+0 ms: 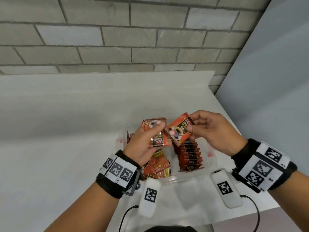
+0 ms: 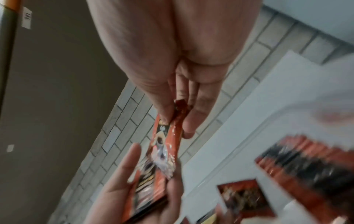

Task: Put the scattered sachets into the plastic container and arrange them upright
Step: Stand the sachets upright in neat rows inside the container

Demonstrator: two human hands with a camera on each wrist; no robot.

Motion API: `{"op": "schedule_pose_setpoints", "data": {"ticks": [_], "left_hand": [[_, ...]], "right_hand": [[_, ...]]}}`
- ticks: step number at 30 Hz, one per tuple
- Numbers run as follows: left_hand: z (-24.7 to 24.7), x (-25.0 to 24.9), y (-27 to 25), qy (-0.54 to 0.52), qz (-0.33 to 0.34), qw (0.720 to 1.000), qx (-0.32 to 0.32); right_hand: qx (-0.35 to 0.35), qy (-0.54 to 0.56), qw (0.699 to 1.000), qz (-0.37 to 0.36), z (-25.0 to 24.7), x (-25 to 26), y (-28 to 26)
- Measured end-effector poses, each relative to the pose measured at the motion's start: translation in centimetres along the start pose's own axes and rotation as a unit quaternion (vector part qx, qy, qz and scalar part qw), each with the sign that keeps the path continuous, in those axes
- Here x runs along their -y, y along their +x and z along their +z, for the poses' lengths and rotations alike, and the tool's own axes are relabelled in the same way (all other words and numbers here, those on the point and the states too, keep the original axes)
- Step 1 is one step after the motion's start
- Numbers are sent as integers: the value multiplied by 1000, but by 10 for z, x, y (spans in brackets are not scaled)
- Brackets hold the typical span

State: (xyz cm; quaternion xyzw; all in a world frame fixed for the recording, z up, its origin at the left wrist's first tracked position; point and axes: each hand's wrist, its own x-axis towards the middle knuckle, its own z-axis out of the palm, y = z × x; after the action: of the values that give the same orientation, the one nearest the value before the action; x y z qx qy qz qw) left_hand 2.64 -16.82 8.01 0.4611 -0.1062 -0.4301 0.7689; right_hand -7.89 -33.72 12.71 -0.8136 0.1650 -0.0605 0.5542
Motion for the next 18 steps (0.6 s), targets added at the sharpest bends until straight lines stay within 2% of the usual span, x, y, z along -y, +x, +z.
{"op": "schedule_pose_setpoints", "data": {"ticks": [4, 8, 12, 15, 18], "left_hand": [[-9, -2, 3, -34, 4, 998, -53], [-11, -1, 4, -33, 4, 998, -61], [-10, 2, 3, -24, -4, 998, -62], [-9, 2, 2, -12, -8, 998, -64], [-9, 2, 1, 0, -9, 998, -56]], "right_hand": [[52, -154, 987, 4, -18, -13, -13], [126, -270, 955, -1, -16, -28, -22], [152, -304, 940, -16, -15, -38, -24], [201, -315, 928, 8, -13, -40, -24], [221, -358, 907, 25, -13, -41, -25]]}}
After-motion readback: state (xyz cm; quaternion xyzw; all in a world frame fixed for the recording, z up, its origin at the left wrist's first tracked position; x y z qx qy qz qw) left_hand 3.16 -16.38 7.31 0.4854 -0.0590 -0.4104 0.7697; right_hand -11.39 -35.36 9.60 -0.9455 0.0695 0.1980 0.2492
